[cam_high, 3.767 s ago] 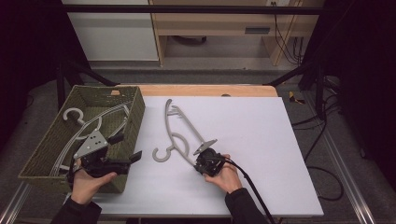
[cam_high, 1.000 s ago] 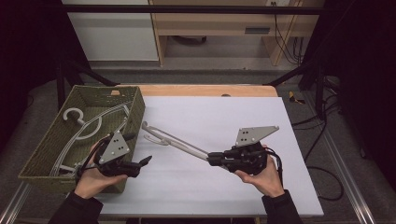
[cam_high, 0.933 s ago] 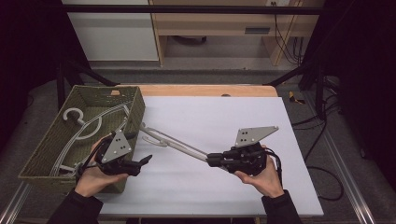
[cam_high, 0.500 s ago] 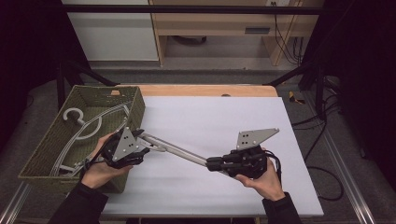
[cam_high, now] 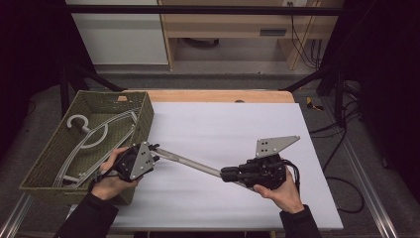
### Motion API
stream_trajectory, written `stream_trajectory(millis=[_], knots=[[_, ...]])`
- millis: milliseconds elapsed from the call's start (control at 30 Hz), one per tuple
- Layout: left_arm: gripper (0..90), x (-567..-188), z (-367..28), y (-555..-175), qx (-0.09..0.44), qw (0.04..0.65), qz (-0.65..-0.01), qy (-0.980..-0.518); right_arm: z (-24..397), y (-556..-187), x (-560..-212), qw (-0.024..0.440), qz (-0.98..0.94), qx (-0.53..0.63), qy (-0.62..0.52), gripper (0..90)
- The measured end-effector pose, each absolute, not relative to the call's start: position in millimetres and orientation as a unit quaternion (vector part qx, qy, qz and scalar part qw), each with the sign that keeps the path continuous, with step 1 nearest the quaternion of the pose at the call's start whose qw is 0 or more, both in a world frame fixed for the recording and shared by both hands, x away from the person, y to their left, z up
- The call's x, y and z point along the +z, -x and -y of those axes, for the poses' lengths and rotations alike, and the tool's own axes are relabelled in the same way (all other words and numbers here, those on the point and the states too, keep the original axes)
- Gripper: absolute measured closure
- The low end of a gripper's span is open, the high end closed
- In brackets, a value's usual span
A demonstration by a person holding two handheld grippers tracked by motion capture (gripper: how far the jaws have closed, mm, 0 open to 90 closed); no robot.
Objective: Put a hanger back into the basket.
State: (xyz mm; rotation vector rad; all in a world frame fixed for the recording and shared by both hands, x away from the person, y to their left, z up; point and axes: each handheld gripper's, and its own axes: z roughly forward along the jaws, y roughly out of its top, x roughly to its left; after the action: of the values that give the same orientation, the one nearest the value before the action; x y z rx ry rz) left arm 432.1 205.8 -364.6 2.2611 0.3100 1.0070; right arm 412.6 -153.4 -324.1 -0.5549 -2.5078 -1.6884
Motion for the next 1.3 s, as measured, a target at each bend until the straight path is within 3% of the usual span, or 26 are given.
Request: stream_trajectory(millis=[300,567,933,1300], knots=[[81.2,-368,-199,-425,0.379,0.27,-0.089,-0.881,163,-418,-322,0.021,0.793,-0.575,0.198,79.9],[82.8,-366,-191,-424,0.336,0.264,-0.11,-0.897,173,-421,-319,-0.028,0.772,-0.597,0.215,77.4],[83.1,-366,-180,-431,0.297,0.25,-0.209,-0.898,188,-416,-315,-0.188,0.713,-0.624,0.26,47.2],[83.0,-357,-180,-438,0.286,0.261,-0.282,-0.878,197,-413,-349,-0.232,0.706,-0.59,0.315,19.2]])
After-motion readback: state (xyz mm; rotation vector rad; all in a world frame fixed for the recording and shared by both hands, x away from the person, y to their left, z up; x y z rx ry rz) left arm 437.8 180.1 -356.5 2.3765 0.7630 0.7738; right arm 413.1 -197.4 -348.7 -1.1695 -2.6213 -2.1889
